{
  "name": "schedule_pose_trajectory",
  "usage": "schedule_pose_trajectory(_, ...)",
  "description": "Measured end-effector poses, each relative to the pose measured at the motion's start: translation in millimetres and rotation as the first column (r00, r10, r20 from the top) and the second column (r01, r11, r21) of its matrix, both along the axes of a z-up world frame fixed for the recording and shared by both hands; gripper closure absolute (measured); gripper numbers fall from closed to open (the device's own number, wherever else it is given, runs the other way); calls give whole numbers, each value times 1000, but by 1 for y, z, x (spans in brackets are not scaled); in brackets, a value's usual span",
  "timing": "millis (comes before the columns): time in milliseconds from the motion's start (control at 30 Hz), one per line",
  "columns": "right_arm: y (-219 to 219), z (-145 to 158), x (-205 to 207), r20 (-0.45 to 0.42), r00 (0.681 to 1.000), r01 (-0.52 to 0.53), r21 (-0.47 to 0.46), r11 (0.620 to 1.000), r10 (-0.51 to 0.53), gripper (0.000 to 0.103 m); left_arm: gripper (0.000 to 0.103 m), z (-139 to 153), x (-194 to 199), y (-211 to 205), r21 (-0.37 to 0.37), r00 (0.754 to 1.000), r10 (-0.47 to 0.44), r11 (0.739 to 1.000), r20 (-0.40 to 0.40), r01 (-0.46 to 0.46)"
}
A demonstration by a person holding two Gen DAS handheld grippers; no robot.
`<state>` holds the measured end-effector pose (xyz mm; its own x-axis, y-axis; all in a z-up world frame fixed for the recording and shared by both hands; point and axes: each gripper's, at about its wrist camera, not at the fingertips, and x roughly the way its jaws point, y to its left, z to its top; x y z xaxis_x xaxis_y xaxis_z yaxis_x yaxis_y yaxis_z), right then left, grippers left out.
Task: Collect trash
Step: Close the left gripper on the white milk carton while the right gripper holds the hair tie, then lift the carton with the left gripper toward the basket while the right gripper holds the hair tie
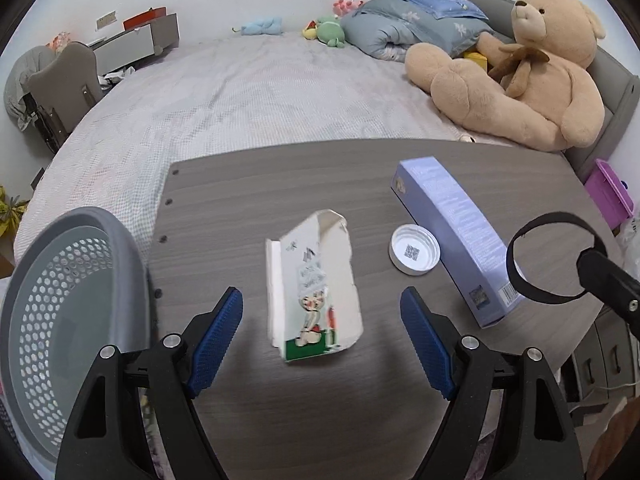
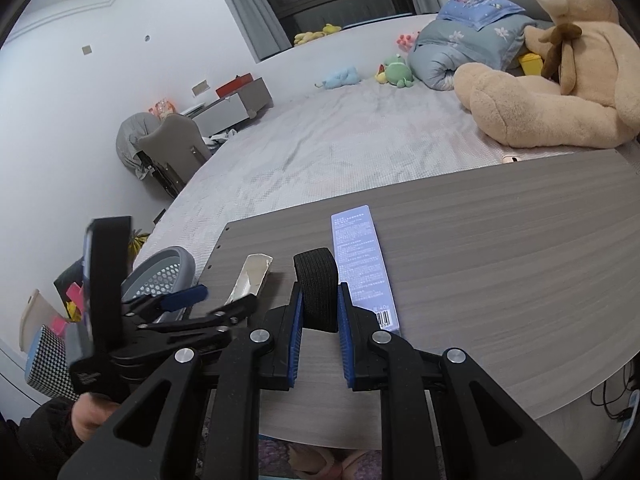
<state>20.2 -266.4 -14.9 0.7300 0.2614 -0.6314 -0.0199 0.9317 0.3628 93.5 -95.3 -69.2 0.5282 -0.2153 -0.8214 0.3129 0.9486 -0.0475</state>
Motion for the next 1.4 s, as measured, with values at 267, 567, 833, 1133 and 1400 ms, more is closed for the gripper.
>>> schedule_pose_trajectory(267,-12,-6,-3,1,1000,5,29,1000,-5,86,26,-9,6,-20,89,999,11,996,49,-15)
schedule_pose_trajectory(567,-19,-5,-8,6,1000,24,41,999,-24,86,41,-20,15,-19,110,999,27,993,33,-31)
schedule_pose_trajectory(833,-17,-2,-11,12,1000,28,32,999,-28,86,76,-19,19,-7,78,998,52,996,18,-53)
schedule_pose_trajectory(1133,-13,1,-10,14,1000,26,13,1000,-26,86,77,-3,8,8,25,998,44,999,40,-45)
schedule_pose_trajectory(1400,-5,4,-11,19,1000,18,3,1000,-18,86,77,30,-12,25,-32,995,41,999,92,-39)
